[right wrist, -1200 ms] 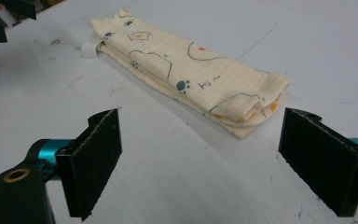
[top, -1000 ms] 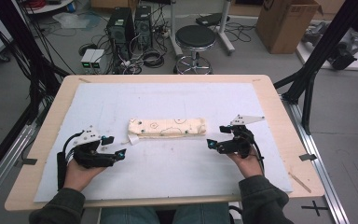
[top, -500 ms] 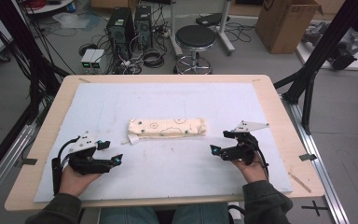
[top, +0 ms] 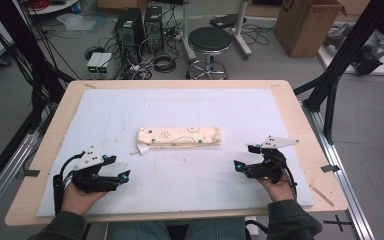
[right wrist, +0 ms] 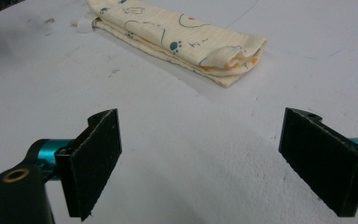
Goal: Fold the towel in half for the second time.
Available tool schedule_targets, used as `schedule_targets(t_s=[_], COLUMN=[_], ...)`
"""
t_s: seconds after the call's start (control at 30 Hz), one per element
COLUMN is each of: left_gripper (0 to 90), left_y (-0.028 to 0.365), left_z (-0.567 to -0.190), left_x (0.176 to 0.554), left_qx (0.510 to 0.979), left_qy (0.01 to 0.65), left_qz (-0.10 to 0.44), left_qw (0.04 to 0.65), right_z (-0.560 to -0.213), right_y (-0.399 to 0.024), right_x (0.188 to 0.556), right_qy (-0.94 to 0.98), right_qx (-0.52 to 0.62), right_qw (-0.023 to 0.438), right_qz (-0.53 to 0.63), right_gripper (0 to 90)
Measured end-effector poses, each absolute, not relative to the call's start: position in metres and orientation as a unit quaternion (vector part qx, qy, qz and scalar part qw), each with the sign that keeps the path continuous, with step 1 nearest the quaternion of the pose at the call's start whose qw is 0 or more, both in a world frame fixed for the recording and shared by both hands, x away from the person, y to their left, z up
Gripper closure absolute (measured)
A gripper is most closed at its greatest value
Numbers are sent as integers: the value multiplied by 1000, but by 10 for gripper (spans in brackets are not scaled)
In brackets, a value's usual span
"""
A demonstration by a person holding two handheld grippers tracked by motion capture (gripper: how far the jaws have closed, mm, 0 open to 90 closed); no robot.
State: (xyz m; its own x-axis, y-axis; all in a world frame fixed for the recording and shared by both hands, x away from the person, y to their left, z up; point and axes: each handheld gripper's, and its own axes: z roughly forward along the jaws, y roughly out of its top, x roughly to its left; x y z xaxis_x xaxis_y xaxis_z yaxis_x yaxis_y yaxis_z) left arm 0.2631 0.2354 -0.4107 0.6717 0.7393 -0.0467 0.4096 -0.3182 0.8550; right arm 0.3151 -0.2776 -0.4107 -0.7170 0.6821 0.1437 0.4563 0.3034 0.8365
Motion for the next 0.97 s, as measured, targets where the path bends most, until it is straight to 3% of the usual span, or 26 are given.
schedule_targets(t_s=[0.97], left_gripper=[257], left_y=[238], left_z=[-414], left_x=[257], left_qx=[788], left_qy=[366], left_qz=[181], left_qw=[461], right_z=[-422], right_y=[-288], right_x=[296], right_qy=[805], right_qx=[356], right_qw=[124], right_qz=[458], right_gripper=[123])
